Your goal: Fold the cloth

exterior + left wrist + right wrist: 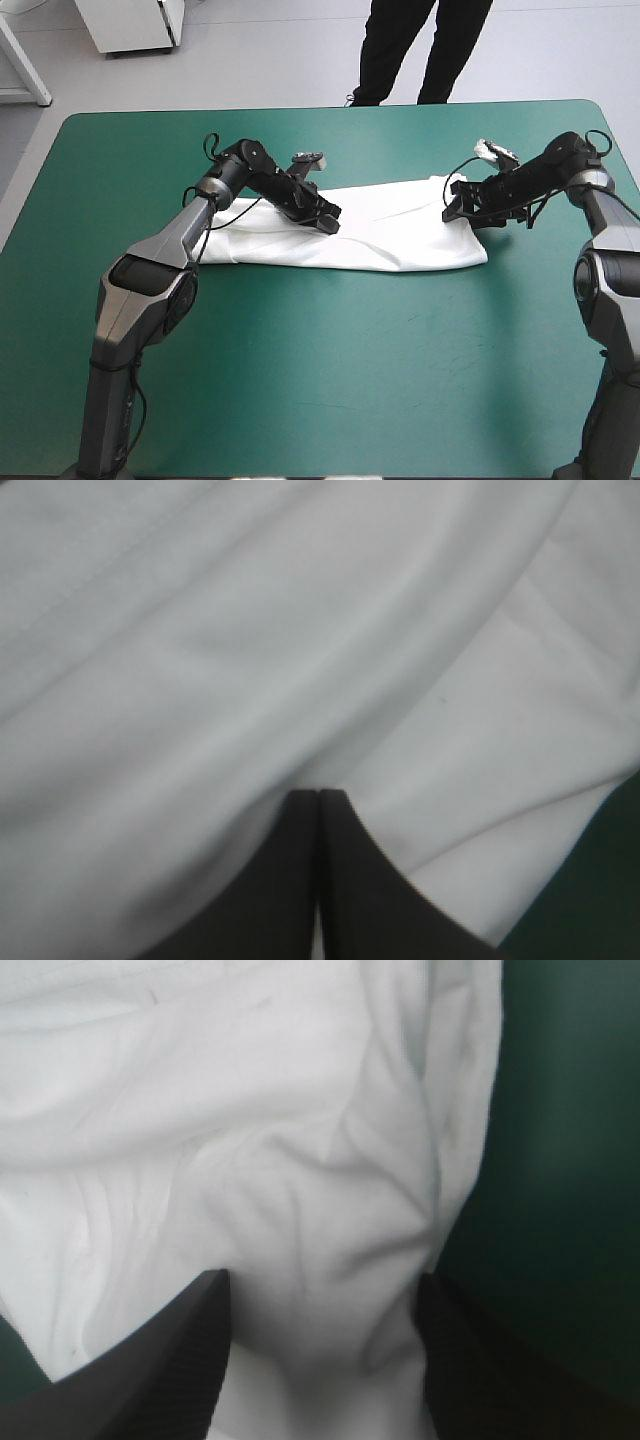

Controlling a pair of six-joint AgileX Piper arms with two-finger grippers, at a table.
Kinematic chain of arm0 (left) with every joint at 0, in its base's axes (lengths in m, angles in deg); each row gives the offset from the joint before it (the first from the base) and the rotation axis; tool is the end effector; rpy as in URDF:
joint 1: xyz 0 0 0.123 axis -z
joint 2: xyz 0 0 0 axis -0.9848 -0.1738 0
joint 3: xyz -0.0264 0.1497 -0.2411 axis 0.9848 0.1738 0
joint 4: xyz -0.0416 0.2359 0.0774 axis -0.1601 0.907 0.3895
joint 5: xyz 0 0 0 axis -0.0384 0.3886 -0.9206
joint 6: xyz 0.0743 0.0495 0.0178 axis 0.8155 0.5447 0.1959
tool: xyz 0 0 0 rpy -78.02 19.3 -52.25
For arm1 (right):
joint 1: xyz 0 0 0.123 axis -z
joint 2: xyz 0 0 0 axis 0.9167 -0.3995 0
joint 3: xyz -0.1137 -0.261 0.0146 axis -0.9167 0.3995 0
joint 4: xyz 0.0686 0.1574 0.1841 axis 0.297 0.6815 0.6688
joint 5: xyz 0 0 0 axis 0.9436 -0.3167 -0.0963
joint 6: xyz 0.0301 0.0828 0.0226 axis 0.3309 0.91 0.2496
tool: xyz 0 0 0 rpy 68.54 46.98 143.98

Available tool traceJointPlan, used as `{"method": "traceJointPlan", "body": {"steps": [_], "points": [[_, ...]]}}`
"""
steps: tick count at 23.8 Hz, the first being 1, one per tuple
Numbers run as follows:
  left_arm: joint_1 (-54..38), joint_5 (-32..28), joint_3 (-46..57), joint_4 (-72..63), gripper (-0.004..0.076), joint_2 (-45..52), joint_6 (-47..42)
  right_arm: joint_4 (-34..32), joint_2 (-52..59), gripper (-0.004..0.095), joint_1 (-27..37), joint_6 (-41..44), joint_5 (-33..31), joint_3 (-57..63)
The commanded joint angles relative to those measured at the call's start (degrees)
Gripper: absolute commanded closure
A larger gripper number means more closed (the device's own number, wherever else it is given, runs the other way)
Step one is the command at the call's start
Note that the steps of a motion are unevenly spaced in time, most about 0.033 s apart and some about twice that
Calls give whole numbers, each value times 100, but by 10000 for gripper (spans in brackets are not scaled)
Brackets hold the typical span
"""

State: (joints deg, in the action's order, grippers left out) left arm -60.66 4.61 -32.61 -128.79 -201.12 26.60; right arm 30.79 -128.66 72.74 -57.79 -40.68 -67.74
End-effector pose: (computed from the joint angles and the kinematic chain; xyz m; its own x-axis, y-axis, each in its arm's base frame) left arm 0.4523 -0.2169 0.1952 -0.8326 0.4211 -0.3599 0.5539 0.6401 -0.5324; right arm 0.4467 0.0034 0.2019 -0.9800 0.0172 -0.1984 -0.0971 0.8286 0.5514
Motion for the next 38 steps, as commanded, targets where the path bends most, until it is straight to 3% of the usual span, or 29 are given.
{"method": "traceJointPlan", "body": {"steps": [1, 5, 8, 9, 10, 11, 12, 23, 38], "points": [[47, 56, -47, 121, 733, 156, -35, 113, -9, 369, -220, -118, -47, -48], [47, 69, -47, 132, 733, 156, -35, 113, -119, 372, -439, -181, -83, -38], [47, 126, -47, 132, 733, 156, -35, 100, -133, 456, -579, -273, -19, -38], [47, 140, -47, 119, 733, 156, -35, 134, -133, 513, -591, -328, -19, -38], [47, 167, -47, 119, 733, 167, -35, 158, -133, 670, -602, -371, -30, -38], [47, 176, -47, 119, 733, 167, -35, 158, -133, 761, -602, -371, -30, -38], [47, 194, -47, 111, 733, 167, -13, 158, -133, 931, -602, -407, -30, -38], [47, 307, -47, 157, 733, 167, -104, 210, 690, 923, -588, -144, -137, -1523], [47, 509, -395, 143, 733, 224, -125, 197, 1254, 923, -727, -153, -137, -1579]]}}
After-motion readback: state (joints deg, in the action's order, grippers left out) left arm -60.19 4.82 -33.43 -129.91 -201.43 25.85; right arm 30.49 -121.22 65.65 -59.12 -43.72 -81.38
